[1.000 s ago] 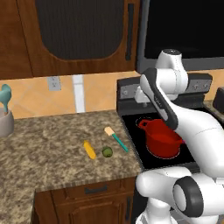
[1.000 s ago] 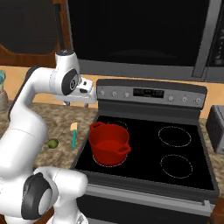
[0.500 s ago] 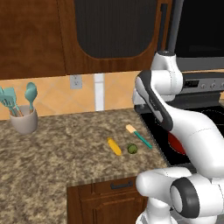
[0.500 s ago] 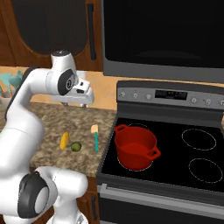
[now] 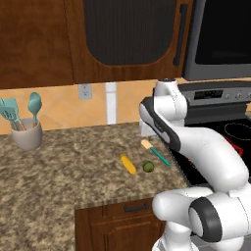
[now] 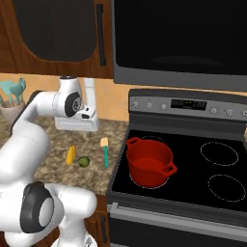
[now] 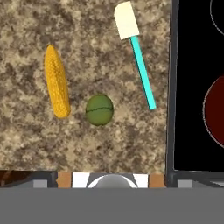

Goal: Put the lime and corn in the pot. Retrieve the spatula and lightly stir the vegetables in the pot.

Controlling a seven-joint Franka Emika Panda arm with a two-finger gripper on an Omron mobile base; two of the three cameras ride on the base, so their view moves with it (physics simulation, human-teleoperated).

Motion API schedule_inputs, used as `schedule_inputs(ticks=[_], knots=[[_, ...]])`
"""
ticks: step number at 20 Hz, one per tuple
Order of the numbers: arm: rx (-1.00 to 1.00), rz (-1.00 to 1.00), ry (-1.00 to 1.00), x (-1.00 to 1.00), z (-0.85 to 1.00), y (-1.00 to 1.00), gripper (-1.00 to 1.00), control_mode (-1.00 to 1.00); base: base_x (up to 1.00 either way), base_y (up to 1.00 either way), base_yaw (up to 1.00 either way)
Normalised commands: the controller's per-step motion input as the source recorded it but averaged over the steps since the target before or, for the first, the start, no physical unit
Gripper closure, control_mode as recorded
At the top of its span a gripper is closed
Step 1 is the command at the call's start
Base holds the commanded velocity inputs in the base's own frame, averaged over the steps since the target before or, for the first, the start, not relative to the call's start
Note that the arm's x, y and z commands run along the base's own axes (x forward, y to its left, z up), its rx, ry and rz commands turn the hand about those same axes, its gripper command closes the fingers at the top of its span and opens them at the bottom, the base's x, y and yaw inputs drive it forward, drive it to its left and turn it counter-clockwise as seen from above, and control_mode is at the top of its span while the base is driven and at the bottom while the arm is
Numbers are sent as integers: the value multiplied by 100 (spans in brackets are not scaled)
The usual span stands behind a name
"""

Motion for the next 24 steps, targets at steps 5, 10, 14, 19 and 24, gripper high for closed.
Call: schedule_inputs(ticks=[5,10,14,19,24], knots=[[0,1,1,0,-96,25,-100,-100,0,0,0],[7,0,1,20,-69,5,-100,-100,0,0,0],[9,0,0,26,-44,0,-100,-100,0,0,0],[0,0,0,12,-39,0,-100,-100,0,0,0],[0,0,1,18,-40,0,-100,-100,0,0,0]])
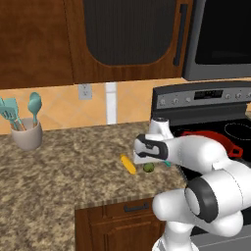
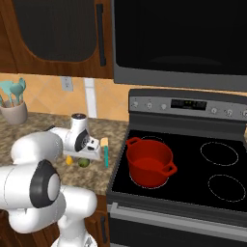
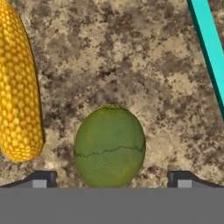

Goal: Put the lime and corn in the pot. Retrieve the spatula and lightly stir the vegetables in the pot.

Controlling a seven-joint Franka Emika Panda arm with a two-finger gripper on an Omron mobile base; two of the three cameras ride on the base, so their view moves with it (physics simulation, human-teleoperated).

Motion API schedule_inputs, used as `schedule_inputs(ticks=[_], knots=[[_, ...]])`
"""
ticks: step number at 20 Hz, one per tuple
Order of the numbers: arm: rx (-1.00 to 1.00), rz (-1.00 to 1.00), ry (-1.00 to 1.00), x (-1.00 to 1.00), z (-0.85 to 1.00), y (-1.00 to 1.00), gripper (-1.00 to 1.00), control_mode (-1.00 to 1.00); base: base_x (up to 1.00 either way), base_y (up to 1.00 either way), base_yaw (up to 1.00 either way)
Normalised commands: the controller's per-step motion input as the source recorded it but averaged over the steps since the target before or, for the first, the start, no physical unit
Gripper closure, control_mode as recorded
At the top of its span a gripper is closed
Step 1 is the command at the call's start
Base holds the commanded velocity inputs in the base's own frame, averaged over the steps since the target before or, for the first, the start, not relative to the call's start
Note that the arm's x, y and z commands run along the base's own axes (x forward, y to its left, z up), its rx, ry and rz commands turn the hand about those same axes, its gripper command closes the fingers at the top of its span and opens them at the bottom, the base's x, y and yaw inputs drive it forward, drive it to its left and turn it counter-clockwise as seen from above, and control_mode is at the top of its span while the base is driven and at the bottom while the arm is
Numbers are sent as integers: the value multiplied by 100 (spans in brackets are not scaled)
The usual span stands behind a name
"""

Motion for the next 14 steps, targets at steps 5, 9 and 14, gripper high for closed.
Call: schedule_inputs(ticks=[5,9,14], knots=[[0,0,2,16,-37,0,-100,-100,0,0,0],[0,0,6,8,-23,3,100,-100,0,0,0],[0,0,0,-3,3,0,100,-100,0,0,0]])
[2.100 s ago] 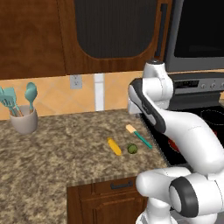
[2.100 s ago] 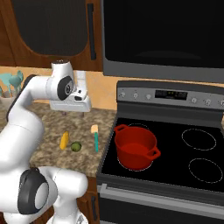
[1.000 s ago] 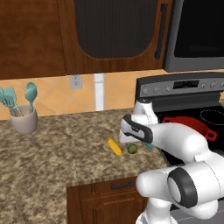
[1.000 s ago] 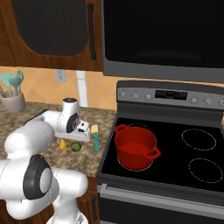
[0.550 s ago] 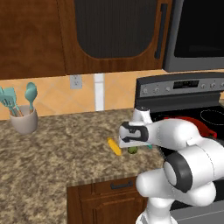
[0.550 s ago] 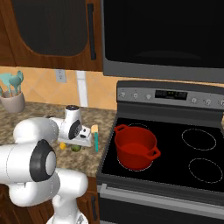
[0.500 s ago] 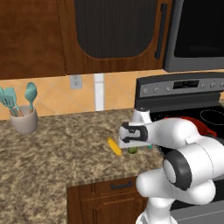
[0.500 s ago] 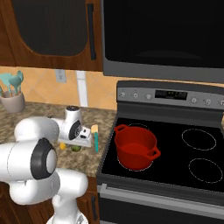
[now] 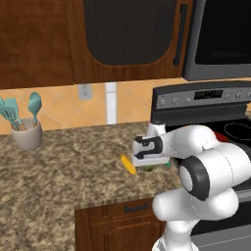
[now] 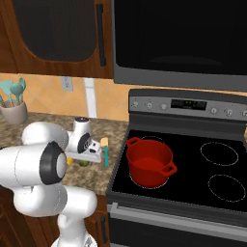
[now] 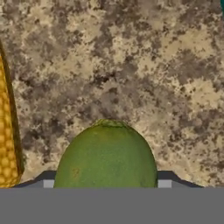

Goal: Put the lime and corn in the pot. Retrieve the spatula and lightly stir the vegetables in the pot.

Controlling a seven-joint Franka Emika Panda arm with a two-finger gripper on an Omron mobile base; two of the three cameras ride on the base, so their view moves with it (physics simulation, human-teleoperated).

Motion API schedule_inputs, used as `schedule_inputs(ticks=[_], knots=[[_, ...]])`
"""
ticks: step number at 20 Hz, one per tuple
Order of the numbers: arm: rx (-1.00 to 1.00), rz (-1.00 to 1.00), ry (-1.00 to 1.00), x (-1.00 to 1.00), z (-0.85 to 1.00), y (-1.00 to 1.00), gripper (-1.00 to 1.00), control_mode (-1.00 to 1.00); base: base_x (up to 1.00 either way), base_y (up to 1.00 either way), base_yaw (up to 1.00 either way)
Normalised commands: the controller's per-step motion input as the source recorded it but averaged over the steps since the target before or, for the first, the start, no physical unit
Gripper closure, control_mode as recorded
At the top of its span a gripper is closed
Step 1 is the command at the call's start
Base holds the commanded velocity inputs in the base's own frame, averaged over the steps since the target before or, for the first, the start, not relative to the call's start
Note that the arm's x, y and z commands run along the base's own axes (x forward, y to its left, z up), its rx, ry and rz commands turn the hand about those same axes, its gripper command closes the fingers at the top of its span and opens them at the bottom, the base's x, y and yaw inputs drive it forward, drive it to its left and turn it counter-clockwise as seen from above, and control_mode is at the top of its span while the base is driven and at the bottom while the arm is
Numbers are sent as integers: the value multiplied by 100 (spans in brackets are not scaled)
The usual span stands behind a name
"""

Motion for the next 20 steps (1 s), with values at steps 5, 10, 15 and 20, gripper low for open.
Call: schedule_inputs(ticks=[5,10,15,20], knots=[[0,0,-10,-65,84,-36,100,-100,0,0,0],[2,0,-3,-83,100,-73,100,-100,0,0,0],[0,-7,1,-37,100,-96,100,-100,0,0,0],[0,-13,2,0,94,-93,100,-100,0,0,0]])
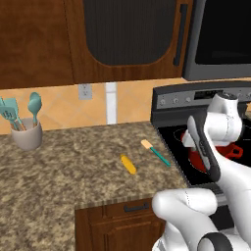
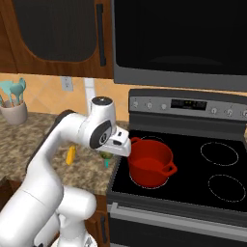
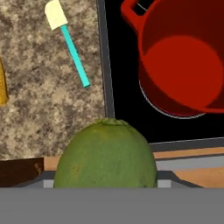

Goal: Put the lime and corn in the pot. Retrieve the spatula and lightly stir the vegetables in the pot.

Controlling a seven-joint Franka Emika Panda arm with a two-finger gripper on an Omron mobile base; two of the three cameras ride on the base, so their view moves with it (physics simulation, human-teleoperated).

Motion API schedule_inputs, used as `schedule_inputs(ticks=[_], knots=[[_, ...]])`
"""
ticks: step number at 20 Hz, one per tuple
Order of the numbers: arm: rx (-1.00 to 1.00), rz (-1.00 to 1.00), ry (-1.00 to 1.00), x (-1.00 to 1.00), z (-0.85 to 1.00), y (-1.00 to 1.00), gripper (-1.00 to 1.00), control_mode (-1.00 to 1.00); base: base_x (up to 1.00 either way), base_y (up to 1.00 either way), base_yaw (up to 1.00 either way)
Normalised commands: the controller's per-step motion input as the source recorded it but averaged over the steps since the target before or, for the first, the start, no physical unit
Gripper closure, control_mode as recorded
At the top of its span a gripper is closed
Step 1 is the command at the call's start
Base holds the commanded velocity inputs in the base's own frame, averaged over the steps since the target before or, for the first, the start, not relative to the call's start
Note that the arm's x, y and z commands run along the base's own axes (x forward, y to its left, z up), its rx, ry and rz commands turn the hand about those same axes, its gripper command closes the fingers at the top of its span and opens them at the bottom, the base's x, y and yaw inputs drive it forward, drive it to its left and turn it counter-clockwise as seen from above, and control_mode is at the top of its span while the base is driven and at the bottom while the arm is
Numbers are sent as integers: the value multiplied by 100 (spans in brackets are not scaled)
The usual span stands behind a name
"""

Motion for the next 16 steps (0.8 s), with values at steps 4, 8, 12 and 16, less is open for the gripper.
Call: schedule_inputs(ticks=[4,8,12,16], knots=[[-1,-13,6,41,18,-67,100,-100,0,0,0],[-21,-13,3,78,-74,-52,100,-100,0,0,0],[-15,-13,1,92,-75,-73,100,-100,0,0,0],[-2,-7,6,71,-48,-81,100,-100,0,0,0]])
